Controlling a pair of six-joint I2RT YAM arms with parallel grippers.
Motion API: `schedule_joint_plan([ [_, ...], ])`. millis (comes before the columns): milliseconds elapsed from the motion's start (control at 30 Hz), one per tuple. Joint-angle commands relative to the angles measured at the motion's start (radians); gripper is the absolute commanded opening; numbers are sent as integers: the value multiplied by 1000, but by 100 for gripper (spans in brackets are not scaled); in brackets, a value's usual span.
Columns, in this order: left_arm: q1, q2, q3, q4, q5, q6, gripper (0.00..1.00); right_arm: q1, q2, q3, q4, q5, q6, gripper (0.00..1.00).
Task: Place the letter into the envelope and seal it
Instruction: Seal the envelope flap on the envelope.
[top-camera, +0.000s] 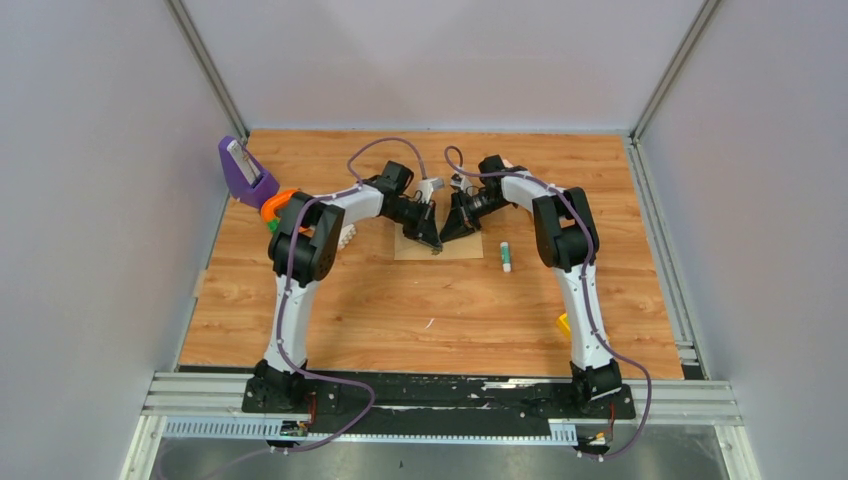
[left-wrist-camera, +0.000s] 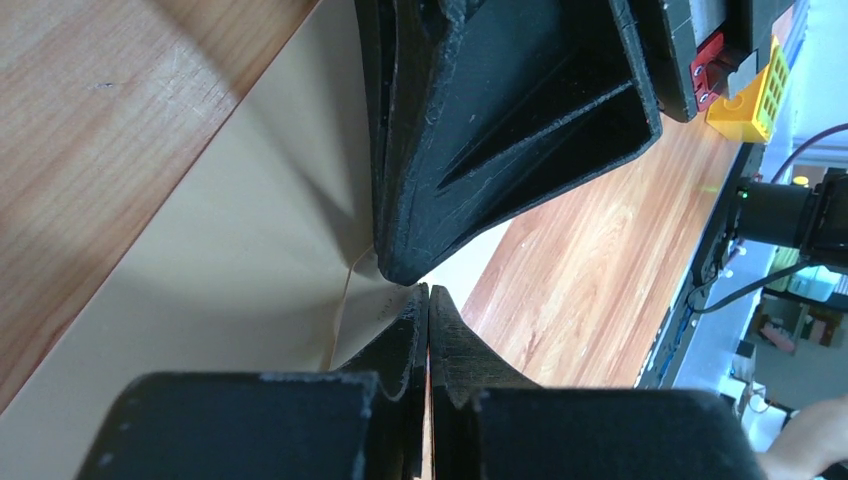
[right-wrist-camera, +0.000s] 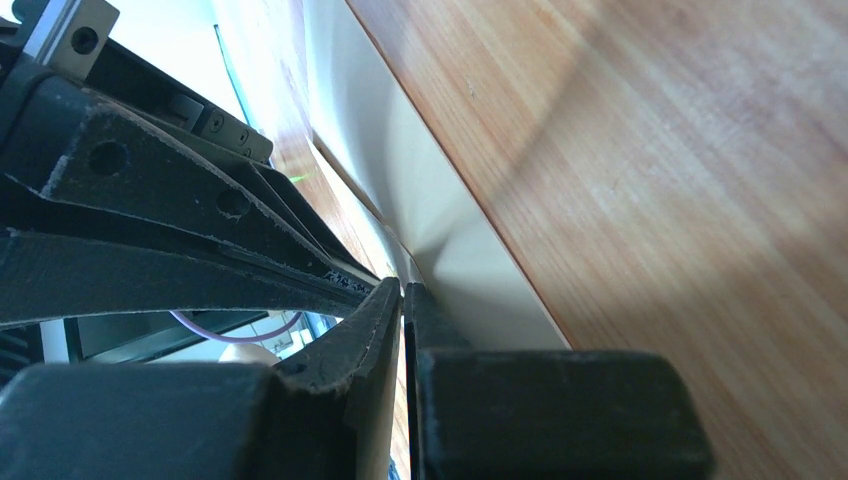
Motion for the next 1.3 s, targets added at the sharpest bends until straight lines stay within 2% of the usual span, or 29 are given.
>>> schedule_joint_plan([
  [0,6,17,-48,34,-130,18,0,6,-7,-1,7,54,-42,8],
  [700,17,11,-73,35,-132,5,0,-17,-70,-63,-33,86,-93,8],
  [1133,7,-1,-79,34,-115,12,0,16,40,101,-31,58,-22,8],
  [1267,5,-6,-78,34,-114,11,0,21,44,101,-30,55,-23,8],
])
